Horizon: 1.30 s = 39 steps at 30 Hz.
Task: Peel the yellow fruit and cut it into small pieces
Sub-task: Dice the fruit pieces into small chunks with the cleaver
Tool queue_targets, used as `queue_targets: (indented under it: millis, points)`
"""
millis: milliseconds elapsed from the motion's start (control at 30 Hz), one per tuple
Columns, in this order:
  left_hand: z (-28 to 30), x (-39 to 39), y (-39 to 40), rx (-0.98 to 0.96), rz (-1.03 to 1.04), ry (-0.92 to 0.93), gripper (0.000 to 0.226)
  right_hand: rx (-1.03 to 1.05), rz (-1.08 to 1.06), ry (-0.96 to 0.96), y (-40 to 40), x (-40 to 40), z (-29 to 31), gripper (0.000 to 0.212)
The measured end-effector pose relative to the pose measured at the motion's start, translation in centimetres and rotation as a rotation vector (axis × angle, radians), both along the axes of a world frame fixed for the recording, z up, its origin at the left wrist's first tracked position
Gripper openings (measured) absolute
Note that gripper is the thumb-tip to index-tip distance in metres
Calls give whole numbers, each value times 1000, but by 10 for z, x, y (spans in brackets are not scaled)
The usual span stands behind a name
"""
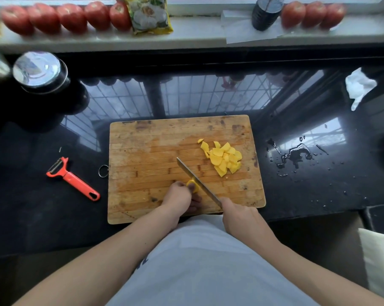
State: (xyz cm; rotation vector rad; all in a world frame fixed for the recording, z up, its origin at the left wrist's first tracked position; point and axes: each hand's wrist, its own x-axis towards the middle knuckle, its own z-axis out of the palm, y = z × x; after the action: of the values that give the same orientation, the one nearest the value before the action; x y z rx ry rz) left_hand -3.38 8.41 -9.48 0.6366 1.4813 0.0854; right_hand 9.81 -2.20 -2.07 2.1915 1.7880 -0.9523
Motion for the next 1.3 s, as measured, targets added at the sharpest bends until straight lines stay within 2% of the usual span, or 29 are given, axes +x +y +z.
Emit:
queue_targets:
  millis: [100,233,367,433,567,667,1067,1200,1300]
  points:
    - [3,2,1,-4,-2,9,40,-22,5,3,2,-1,1,22]
    - [7,1,1,3,-26,18,25,-29,4,23,25,-14,-8,6]
    - [9,-1,0,22,-51,9,23,47,-116,18,30,-14,-13,9]
    - [9,-2,1,14,-45,2,23,85,-112,-11,18,-6,-13,4]
    - [8,-4,2,-20,-15,-18,16,134,-83,-14,-4,1,-4,26]
    - [8,-5,2,-19,-4,-11,12,87,-15,-65,-8,1,-7,8]
    - [10,-2,1,-25,2,-32,23,-6,86,-37,7,-9,-2,17]
    - [12,-2,0,-3,-2,-38,19,60,76,-7,38,-24,-12,15]
    - [12,-6,-2,18,-41,-38,24,115,-6,31,40,-22,-12,12]
